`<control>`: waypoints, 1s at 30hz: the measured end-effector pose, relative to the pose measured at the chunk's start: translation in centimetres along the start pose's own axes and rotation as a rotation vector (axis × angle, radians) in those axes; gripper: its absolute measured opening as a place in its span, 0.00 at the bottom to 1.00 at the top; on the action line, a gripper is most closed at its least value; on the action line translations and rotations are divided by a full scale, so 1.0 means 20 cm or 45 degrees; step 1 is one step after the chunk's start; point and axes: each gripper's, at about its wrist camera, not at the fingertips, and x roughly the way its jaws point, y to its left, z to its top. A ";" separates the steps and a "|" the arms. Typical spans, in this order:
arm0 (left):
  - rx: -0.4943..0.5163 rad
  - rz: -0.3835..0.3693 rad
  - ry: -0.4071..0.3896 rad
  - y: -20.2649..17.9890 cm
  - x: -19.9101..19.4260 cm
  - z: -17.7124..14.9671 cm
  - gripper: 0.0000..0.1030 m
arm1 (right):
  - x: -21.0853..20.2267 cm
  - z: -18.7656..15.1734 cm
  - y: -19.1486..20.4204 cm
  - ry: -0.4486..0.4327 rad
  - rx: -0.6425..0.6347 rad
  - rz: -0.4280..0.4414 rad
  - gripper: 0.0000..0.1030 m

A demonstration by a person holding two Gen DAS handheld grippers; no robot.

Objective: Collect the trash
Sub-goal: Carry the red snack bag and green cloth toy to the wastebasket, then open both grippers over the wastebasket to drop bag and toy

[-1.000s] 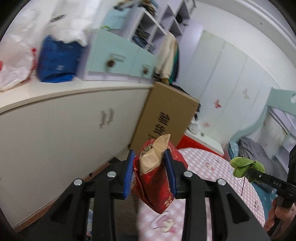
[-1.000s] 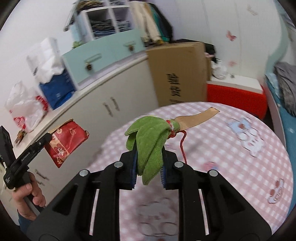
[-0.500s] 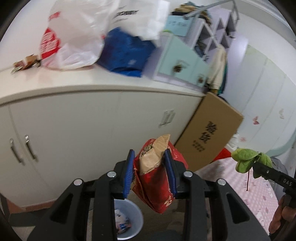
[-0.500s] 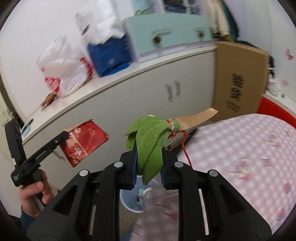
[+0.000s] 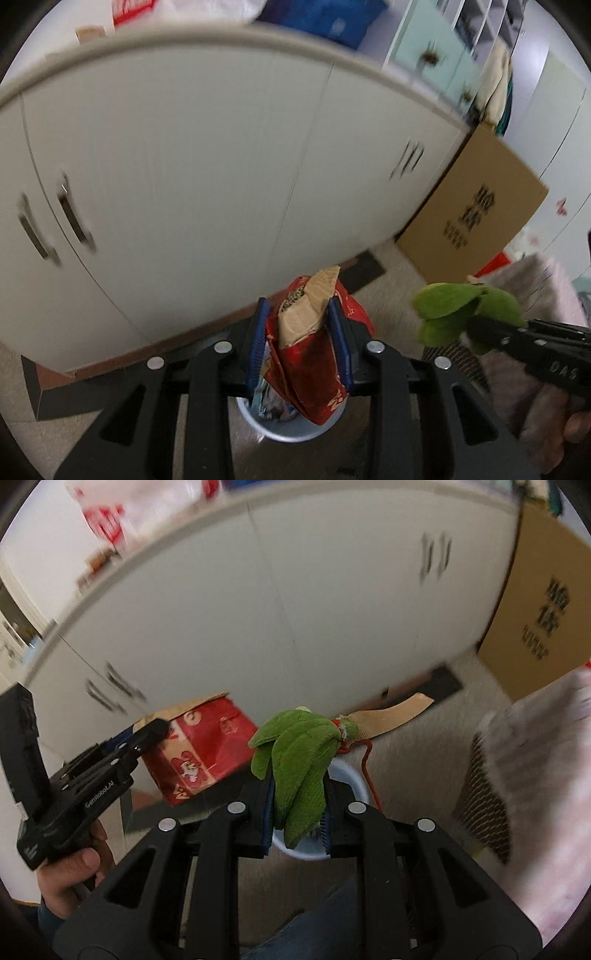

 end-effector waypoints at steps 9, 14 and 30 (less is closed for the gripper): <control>0.035 0.009 0.209 0.05 0.37 -0.10 0.30 | 0.39 -0.01 0.02 0.231 0.052 0.000 0.21; 0.070 0.014 0.315 0.06 0.51 -0.13 0.57 | 0.49 -0.03 -0.03 0.261 0.113 -0.044 0.70; -0.004 0.105 0.241 0.10 0.24 -0.10 0.85 | 0.26 -0.02 0.01 0.186 0.100 -0.130 0.94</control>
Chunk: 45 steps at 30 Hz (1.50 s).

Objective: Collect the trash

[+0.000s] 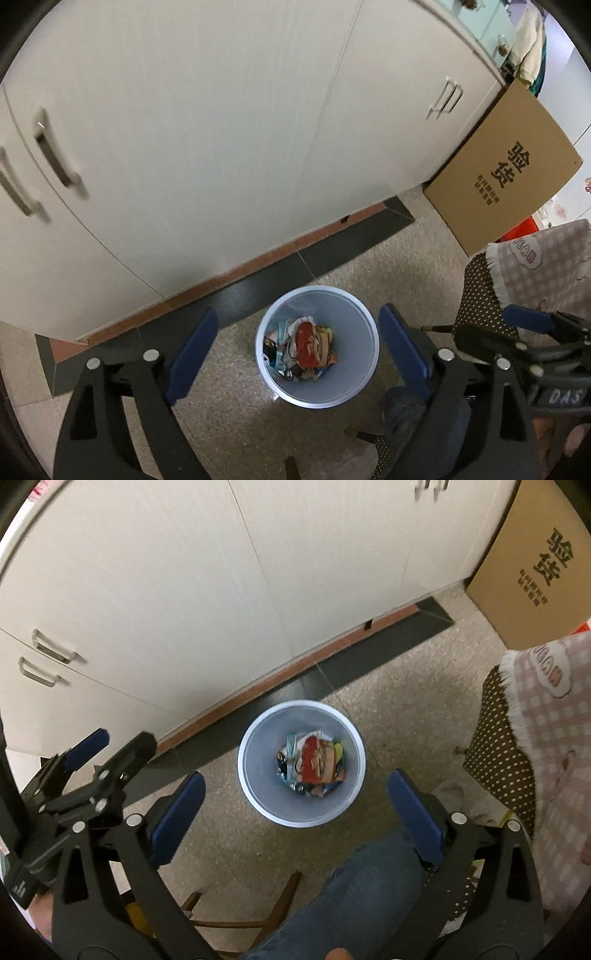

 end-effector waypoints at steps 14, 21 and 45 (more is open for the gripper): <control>0.087 -0.009 -0.281 -0.27 -0.75 0.02 0.89 | -0.90 -0.17 -0.14 -0.483 0.045 0.005 0.94; 0.232 0.062 -0.491 -0.53 -1.15 0.00 0.91 | -1.39 -0.39 -0.34 -0.742 0.137 -0.044 0.94; 0.428 -0.129 -0.912 -1.38 -2.13 -0.31 0.91 | -2.35 -1.13 -0.81 -1.274 0.413 -0.283 0.94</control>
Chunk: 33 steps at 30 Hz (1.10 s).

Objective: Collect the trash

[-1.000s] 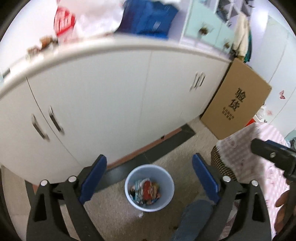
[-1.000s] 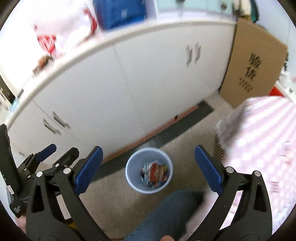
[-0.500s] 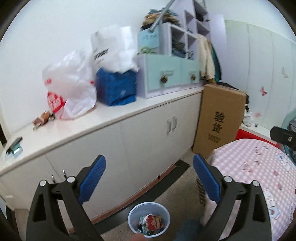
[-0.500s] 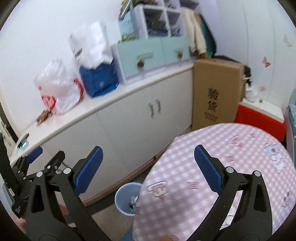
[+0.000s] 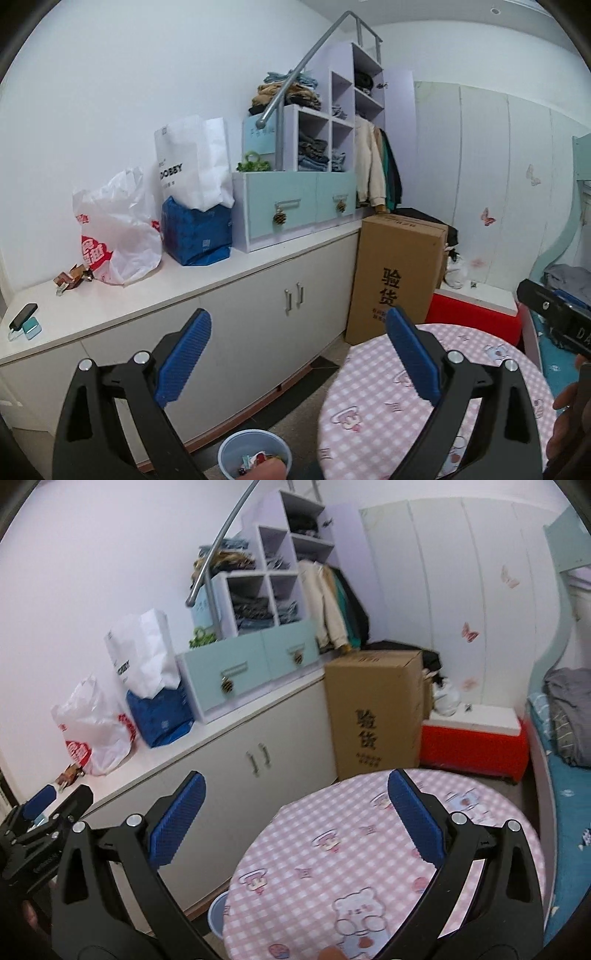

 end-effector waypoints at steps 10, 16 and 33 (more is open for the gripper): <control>-0.019 -0.035 -0.043 -0.06 -0.15 0.05 0.91 | -0.14 0.04 0.03 -0.073 -0.054 -0.018 0.94; -0.026 -0.024 -0.053 -0.05 -0.19 0.06 0.91 | -0.17 0.04 0.10 -0.097 -0.089 -0.012 0.94; -0.041 -0.019 -0.064 -0.03 -0.20 0.08 0.91 | -0.17 0.04 0.12 -0.098 -0.109 -0.020 0.94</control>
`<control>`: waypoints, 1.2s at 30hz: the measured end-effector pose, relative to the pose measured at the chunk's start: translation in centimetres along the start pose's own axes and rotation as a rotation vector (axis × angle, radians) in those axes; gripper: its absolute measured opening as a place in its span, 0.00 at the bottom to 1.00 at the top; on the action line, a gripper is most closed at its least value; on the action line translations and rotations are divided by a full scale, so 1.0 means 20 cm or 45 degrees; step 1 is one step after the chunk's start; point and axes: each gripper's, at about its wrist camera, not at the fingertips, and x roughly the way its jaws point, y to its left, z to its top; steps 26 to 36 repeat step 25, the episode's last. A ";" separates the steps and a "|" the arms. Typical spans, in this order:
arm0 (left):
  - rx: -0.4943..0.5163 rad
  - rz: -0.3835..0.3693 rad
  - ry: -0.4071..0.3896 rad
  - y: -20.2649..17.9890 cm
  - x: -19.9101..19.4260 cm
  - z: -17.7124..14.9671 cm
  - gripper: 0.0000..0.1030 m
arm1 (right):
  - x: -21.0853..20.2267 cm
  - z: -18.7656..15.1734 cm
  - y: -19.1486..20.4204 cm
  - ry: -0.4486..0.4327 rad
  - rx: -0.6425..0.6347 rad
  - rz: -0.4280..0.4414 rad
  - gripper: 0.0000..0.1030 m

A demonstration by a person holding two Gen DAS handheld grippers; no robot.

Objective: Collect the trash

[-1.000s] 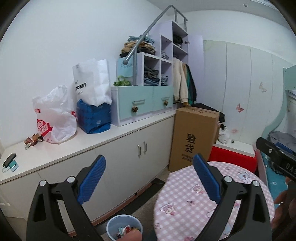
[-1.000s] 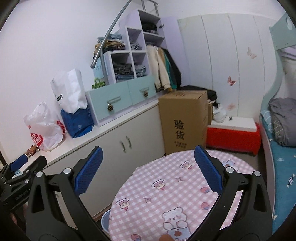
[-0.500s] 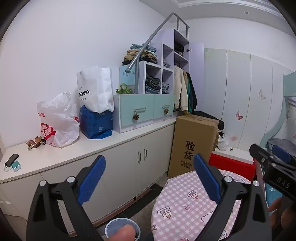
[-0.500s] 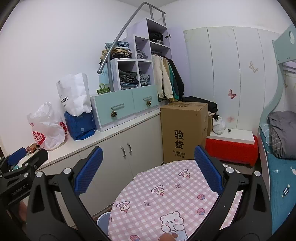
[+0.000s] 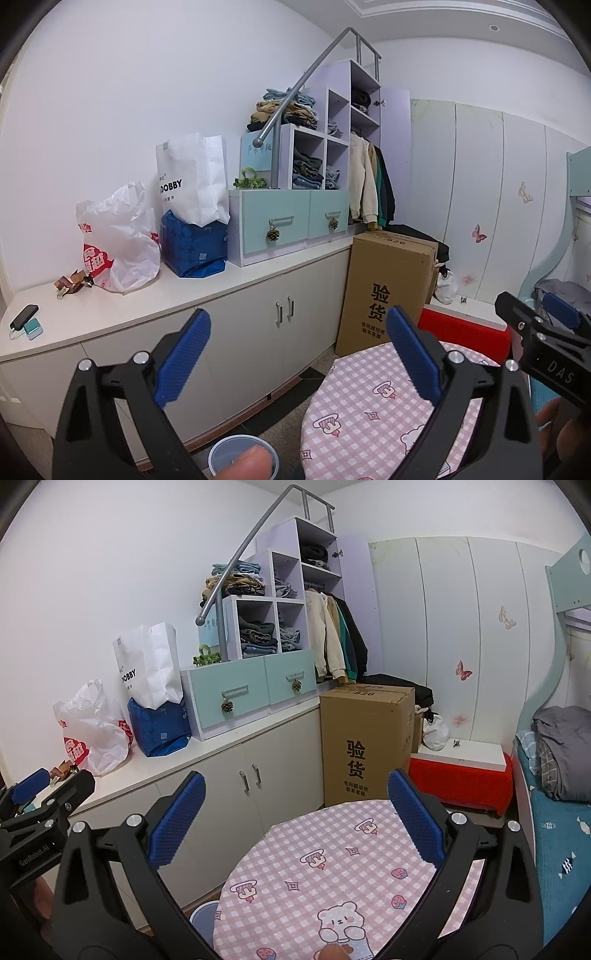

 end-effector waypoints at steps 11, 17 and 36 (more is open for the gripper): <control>-0.002 -0.006 -0.012 -0.01 0.00 0.00 0.91 | 0.01 -0.01 0.00 0.010 -0.009 0.001 0.94; -0.013 -0.018 -0.010 0.00 0.02 0.00 0.91 | 0.03 -0.01 0.01 0.023 -0.017 0.004 0.94; -0.023 -0.017 0.003 0.00 0.04 0.00 0.91 | 0.03 -0.01 0.01 0.025 -0.018 0.003 0.94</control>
